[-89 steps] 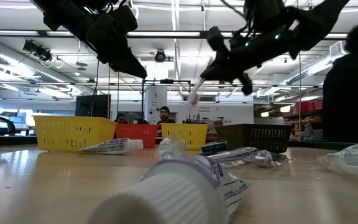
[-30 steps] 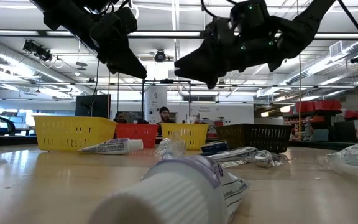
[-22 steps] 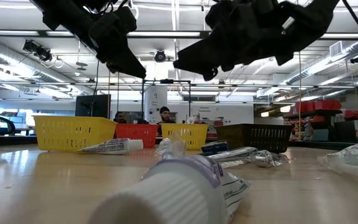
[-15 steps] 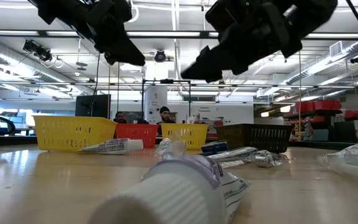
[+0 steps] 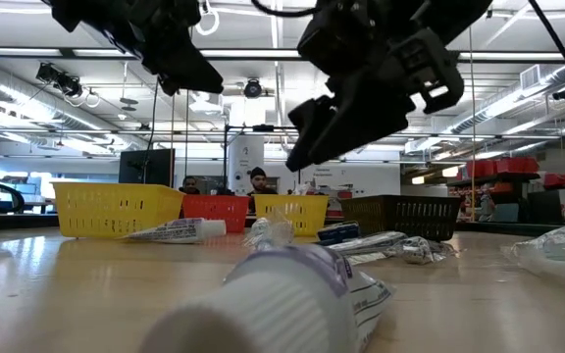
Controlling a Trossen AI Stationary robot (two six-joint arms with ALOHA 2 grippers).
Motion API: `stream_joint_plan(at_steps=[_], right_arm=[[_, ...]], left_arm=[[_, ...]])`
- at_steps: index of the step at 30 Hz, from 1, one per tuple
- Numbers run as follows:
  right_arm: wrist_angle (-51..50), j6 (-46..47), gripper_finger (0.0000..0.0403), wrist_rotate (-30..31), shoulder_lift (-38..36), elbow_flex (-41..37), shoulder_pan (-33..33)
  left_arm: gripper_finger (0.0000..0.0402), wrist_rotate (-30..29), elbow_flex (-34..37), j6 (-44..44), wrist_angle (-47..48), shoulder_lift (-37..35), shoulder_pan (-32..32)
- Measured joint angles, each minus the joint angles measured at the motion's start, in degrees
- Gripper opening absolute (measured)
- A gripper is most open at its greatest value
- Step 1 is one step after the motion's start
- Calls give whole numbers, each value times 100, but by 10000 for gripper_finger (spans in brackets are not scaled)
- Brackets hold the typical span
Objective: Pick & Place Travel size toiletries
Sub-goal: Put the blue razor into the black bin
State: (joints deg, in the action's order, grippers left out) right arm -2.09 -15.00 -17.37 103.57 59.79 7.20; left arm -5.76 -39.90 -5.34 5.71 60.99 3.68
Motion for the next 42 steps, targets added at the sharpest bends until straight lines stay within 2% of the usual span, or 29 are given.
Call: stream_joint_plan(at_steps=[7, 23, 36, 42], right_arm=[[125, -230, 185, -76, 324, 4, 2], [-322, -504, 154, -64, 798, 11, 31], [-379, -549, 71, 133, 796, 11, 33], [-303, -437, 58, 138, 796, 9, 40]], left_arm=[[125, 0, 0, -1, 163, 0, 0], [125, -15, 4, 128, 438, 2, 0], [125, -22, 4, 172, 433, 2, 0], [125, -22, 4, 170, 433, 2, -2]])
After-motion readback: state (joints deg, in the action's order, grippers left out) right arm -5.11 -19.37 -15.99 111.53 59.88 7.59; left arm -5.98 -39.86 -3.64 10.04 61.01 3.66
